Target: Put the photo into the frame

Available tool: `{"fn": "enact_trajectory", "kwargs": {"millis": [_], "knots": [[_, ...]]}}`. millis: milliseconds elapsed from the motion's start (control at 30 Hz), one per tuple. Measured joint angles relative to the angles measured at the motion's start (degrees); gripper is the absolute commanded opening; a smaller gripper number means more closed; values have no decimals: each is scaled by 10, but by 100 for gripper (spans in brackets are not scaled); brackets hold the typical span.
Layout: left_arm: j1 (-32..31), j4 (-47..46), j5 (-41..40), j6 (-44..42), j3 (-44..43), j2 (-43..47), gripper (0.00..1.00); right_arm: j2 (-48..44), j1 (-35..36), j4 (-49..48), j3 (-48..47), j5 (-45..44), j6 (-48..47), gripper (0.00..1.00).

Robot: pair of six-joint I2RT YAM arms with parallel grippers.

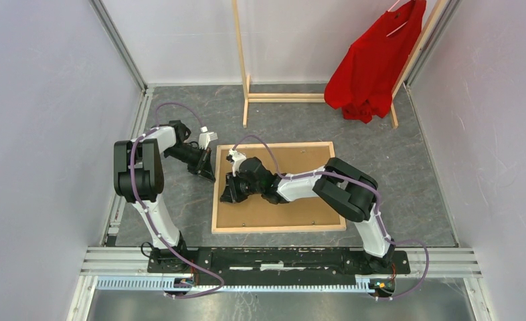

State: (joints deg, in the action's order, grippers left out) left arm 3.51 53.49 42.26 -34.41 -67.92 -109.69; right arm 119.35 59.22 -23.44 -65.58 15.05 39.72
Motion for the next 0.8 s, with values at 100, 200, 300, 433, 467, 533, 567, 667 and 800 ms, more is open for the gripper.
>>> {"fn": "enact_trajectory", "kwargs": {"millis": [100, 200, 300, 433, 467, 533, 567, 667, 800], "knots": [[0, 0, 0, 1, 0, 0, 14, 2, 0, -1, -2, 1, 1, 18], [0, 0, 0, 1, 0, 0, 14, 5, 0, 0, -5, 4, 1, 16], [0, 0, 0, 2, 0, 0, 14, 9, 0, 0, -9, 7, 1, 16], [0, 0, 0, 2, 0, 0, 14, 13, 0, -2, -13, 11, 1, 15], [0, 0, 0, 2, 0, 0, 14, 13, 0, -1, -14, 12, 1, 15], [0, 0, 0, 2, 0, 0, 14, 14, 0, -1, -14, 13, 2, 14], [0, 0, 0, 2, 0, 0, 14, 14, 0, -1, -15, 14, 2, 14], [-1, 0, -1, 2, 0, 0, 14, 14, 0, 0, -16, 14, 1, 14], [-1, 0, -1, 2, 0, 0, 14, 14, -1, 7, -19, 14, 0, 14]]}}
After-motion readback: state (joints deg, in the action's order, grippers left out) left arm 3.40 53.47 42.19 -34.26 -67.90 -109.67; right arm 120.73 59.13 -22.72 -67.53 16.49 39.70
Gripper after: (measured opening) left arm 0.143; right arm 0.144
